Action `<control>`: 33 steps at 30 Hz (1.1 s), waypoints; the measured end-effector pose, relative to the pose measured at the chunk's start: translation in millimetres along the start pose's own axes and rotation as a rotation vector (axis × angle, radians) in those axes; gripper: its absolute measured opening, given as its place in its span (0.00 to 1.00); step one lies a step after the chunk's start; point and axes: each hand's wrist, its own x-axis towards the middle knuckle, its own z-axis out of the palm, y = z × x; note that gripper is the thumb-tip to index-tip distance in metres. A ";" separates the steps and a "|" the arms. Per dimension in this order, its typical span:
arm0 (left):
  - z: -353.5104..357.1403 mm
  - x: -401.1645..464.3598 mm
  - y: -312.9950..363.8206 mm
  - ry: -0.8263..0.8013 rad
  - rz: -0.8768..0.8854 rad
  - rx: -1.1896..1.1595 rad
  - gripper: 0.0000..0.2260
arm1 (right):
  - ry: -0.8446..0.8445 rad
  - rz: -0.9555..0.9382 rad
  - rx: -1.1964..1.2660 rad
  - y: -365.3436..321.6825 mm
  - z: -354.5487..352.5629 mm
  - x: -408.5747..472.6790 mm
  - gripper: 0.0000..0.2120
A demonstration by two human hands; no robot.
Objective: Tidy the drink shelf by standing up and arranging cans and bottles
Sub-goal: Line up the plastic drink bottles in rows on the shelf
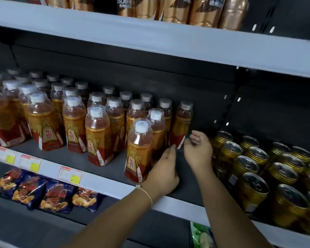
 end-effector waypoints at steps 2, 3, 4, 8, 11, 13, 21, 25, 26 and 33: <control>3.5 3.2 -1.3 -0.005 -0.027 0.027 0.38 | -0.029 0.072 -0.013 8.0 5.3 12.1 0.19; 4.7 3.5 -2.2 0.002 -0.037 0.039 0.38 | -0.048 0.109 -0.027 12.3 7.9 17.6 0.21; 5.8 3.6 -3.4 0.016 -0.041 0.050 0.38 | -0.072 0.136 -0.050 17.0 10.7 23.1 0.23; 9.3 4.0 -7.4 0.095 -0.022 0.092 0.37 | -0.165 0.147 -0.060 32.5 23.1 40.3 0.31; 13.6 4.2 -9.2 0.104 -0.013 0.121 0.37 | -0.207 0.136 -0.029 42.1 29.8 51.1 0.28; 16.0 4.6 -11.6 0.101 -0.011 0.120 0.38 | -0.251 0.125 -0.019 47.6 33.3 55.3 0.28; 20.7 11.1 -17.0 0.086 -0.019 0.084 0.36 | -0.210 0.068 -0.087 57.6 31.0 58.3 0.22; 20.8 11.1 -18.3 0.058 0.041 0.079 0.36 | -0.118 0.007 -0.235 53.2 29.8 54.6 0.23; 21.2 11.0 -18.8 0.052 0.057 0.081 0.36 | -0.083 0.008 -0.276 53.0 28.9 54.0 0.26; 21.8 10.4 -21.5 -0.001 0.104 0.098 0.35 | 0.166 0.054 -0.341 54.7 24.2 47.0 0.41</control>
